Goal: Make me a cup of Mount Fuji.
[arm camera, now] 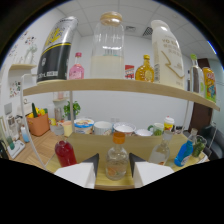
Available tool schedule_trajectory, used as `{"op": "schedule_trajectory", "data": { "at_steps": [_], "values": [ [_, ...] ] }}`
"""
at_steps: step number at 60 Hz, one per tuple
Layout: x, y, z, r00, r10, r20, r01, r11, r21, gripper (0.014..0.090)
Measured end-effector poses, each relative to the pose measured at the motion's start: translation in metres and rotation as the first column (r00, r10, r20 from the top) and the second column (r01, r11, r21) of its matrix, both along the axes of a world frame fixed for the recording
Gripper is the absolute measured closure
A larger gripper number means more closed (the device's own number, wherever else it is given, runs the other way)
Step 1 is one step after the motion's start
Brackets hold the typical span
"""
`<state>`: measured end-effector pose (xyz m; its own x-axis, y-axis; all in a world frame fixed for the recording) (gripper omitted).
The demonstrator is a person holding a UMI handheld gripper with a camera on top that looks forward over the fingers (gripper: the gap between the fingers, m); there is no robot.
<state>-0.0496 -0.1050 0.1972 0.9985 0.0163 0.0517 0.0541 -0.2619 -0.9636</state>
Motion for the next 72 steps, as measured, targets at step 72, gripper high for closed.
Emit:
{"op": "schedule_trajectory", "data": {
  "at_steps": [72],
  "values": [
    [-0.013,-0.111,-0.037,0.307,-0.046,-0.950,0.017,0.999,-0.043,0.0699]
  ]
}}
